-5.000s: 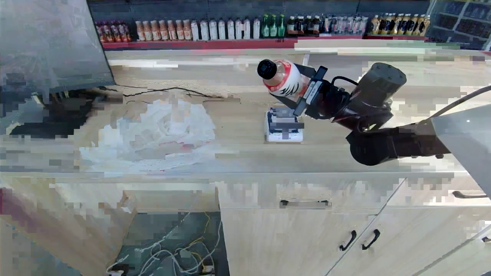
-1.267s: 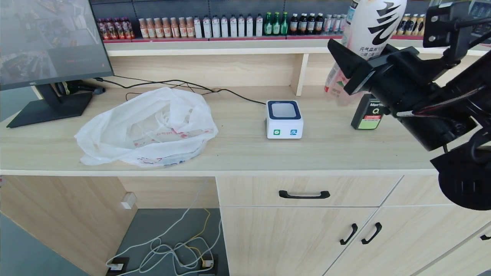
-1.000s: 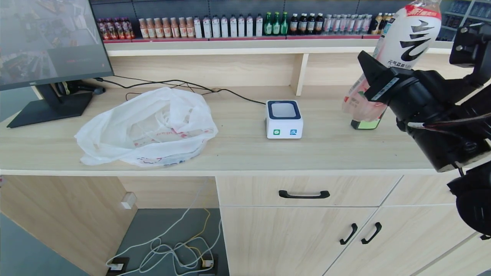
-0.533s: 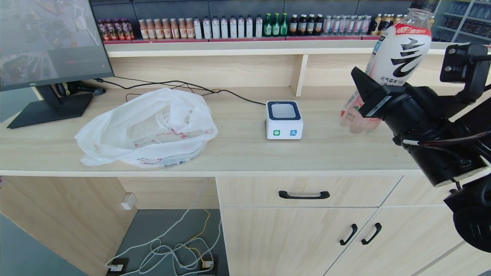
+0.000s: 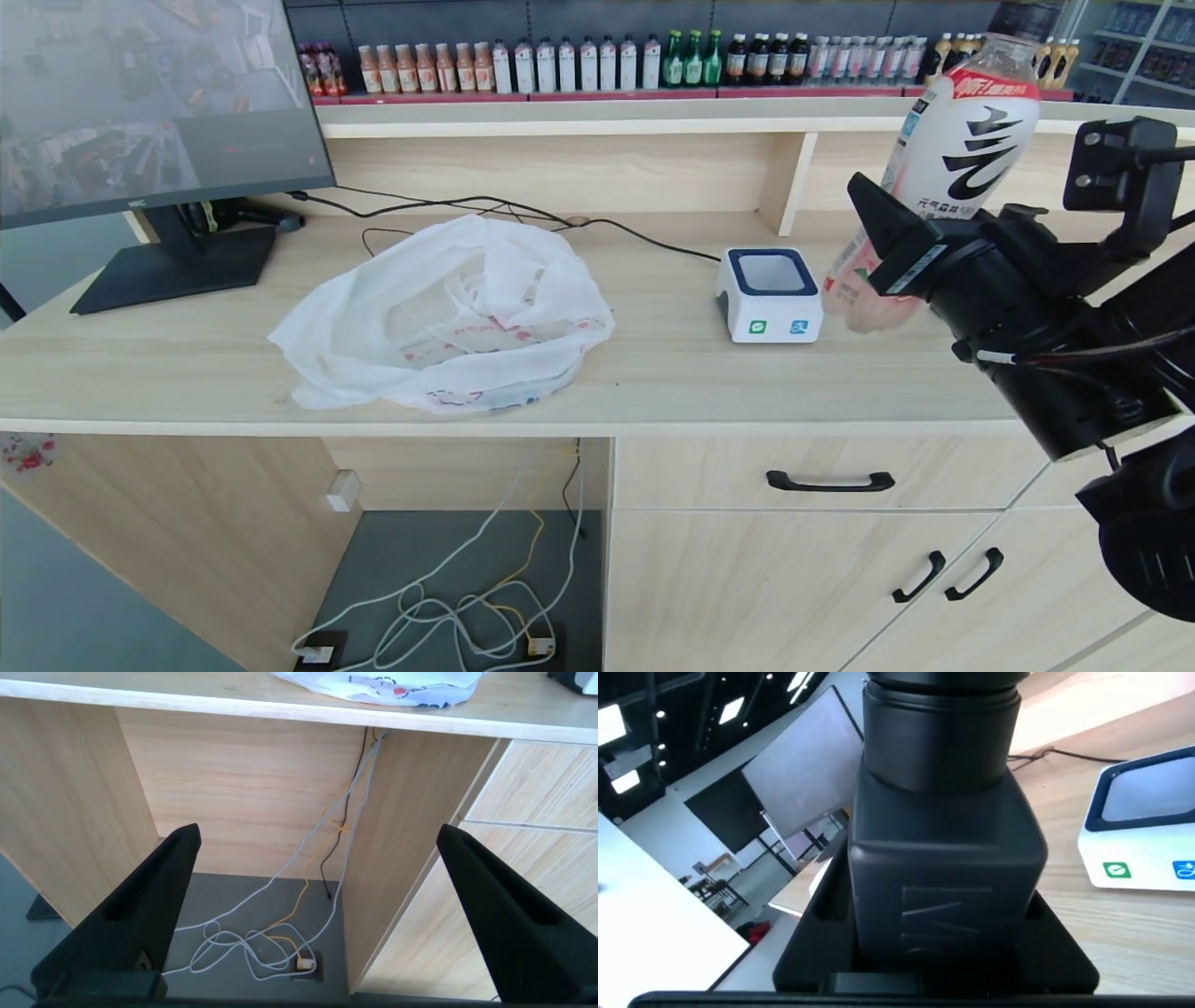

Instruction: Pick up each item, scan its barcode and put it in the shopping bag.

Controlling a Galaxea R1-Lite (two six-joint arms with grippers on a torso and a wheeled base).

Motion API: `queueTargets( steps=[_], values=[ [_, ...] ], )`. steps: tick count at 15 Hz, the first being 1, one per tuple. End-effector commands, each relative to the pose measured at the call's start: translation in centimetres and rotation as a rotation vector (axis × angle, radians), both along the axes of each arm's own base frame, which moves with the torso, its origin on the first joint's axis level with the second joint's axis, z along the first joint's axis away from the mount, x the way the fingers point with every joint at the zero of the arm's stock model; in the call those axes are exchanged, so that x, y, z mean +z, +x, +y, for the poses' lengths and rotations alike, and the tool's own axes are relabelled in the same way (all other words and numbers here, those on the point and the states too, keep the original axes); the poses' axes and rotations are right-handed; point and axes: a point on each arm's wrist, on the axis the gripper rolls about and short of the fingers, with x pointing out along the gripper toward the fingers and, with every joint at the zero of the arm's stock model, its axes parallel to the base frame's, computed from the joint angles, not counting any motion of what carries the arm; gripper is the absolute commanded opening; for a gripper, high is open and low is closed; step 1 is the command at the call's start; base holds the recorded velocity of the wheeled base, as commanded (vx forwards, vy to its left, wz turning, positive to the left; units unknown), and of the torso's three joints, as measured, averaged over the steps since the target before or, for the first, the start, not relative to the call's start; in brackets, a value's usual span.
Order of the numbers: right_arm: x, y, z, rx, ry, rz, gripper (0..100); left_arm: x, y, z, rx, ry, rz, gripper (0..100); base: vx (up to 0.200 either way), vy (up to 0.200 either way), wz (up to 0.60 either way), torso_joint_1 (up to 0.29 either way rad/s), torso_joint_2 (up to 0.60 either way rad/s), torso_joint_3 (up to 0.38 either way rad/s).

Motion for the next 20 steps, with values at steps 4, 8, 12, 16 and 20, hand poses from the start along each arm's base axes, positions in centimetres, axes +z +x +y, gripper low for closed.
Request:
queueTargets(
  steps=[4,8,12,16,20],
  values=[
    [0.4,-2.8,2.3,0.146,0.021,-0.005,0,0.0,0.0,0.0,0.000,0.000,-0.001,100,0.000,0.000,0.00,0.000,0.00,0.000],
    [1.4,-3.0,3.0,0.262,0.014,-0.073,0,0.0,0.0,0.0,0.000,0.000,-0.001,100,0.000,0.000,0.00,0.000,0.00,0.000],
    [1.4,-3.2,3.3,0.406,-0.014,-0.100,0,0.0,0.0,0.0,0.000,0.000,-0.001,100,0.000,0.000,0.00,0.000,0.00,0.000],
    [2.4,-3.0,3.5,0.486,0.027,-0.107,0,0.0,0.0,0.0,0.000,0.000,-0.001,100,0.000,0.000,0.00,0.000,0.00,0.000],
    [2.1,-3.0,3.7,0.561,-0.003,-0.121,0,0.0,0.0,0.0,0.000,0.000,-0.001,100,0.000,0.000,0.00,0.000,0.00,0.000]
  ],
)
